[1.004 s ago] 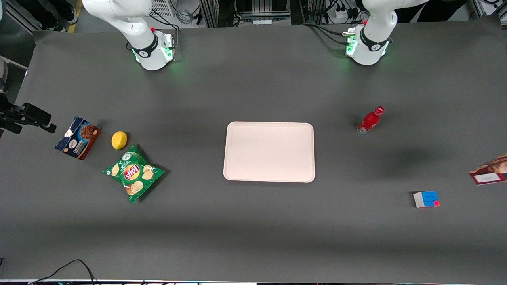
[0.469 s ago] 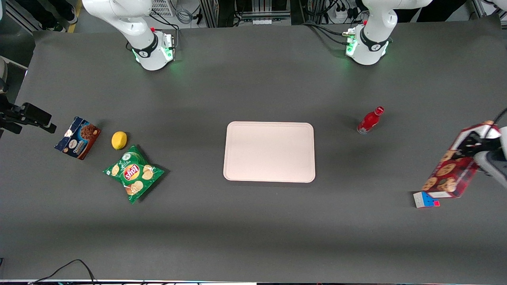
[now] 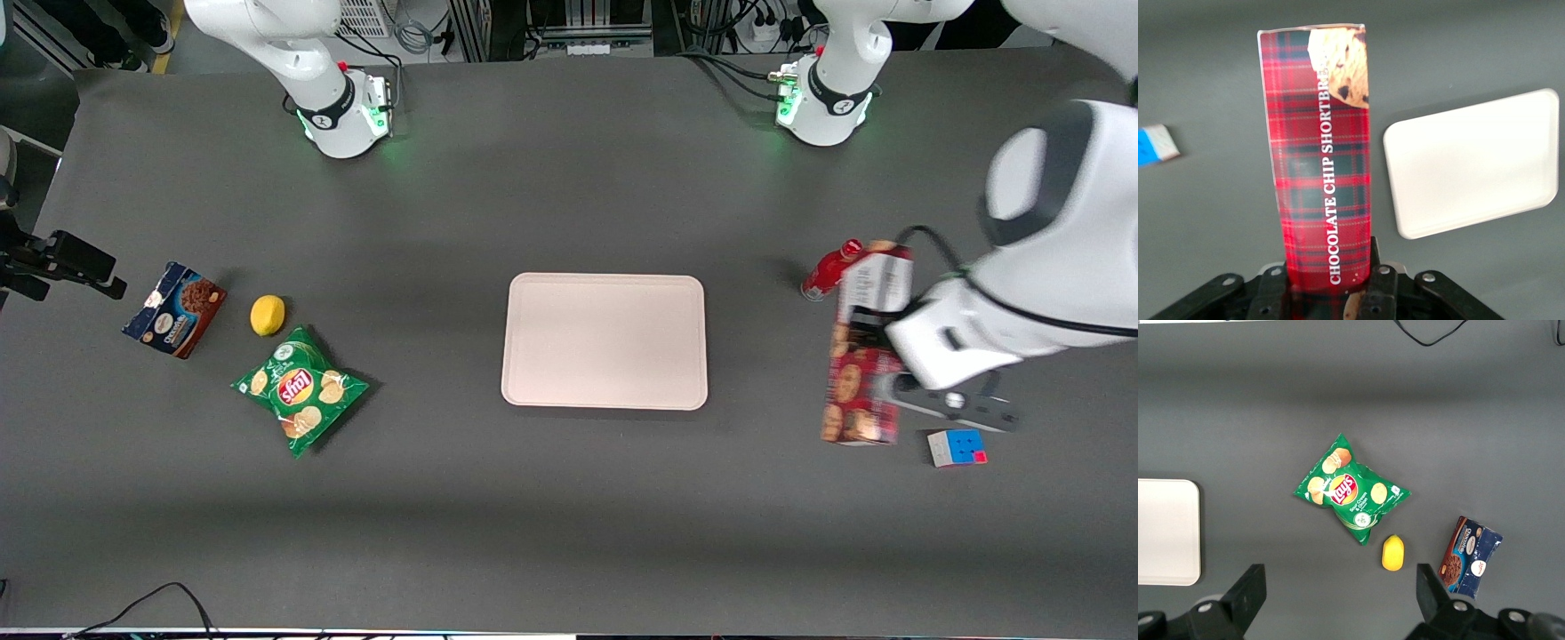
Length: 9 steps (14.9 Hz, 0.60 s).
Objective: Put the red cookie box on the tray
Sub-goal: 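Carry the upright shortbread box with the left gripper to the tray, then lower the box onto the tray's edge and open the left gripper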
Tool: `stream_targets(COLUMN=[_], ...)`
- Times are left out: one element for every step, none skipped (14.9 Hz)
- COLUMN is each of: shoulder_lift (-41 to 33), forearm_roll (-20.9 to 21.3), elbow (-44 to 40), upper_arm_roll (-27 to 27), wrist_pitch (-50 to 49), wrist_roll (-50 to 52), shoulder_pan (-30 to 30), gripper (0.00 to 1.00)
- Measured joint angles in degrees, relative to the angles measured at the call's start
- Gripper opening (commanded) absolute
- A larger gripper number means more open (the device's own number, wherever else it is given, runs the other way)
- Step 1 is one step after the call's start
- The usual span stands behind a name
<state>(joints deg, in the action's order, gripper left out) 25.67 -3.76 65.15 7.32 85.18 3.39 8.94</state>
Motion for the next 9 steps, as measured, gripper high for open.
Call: stream_targets(shoulder_lift=[-0.16,-0.31,-0.58,-1.16,-2.07,-3.32,-4.80,-6.32,-7.60], forearm_roll=[1.28,2.34,3.36,4.03,4.47,4.76,4.86,4.87,4.87], elbow=[0.96,2.18,3.91,6.37,9.79,13.99,18.79,23.79,28.17], upper_arm_roll=[2.68,5.37,7.88,9.93,11.57,12.54,12.99,13.23,13.37], wrist_pitch=[1.03,2.36,4.07,6.25,9.41,13.34,17.81,22.22,25.82], wrist_roll=[5.23,10.33,14.26,16.65,18.15,19.03,19.34,19.39,19.40], shoulder_pan=[0.29,0.48,0.61,0.74,0.87,1.04,1.16,1.19,1.18], gripper=[0.19,0.19,0.18,0.18,0.18,0.17,0.17,0.17,0.17])
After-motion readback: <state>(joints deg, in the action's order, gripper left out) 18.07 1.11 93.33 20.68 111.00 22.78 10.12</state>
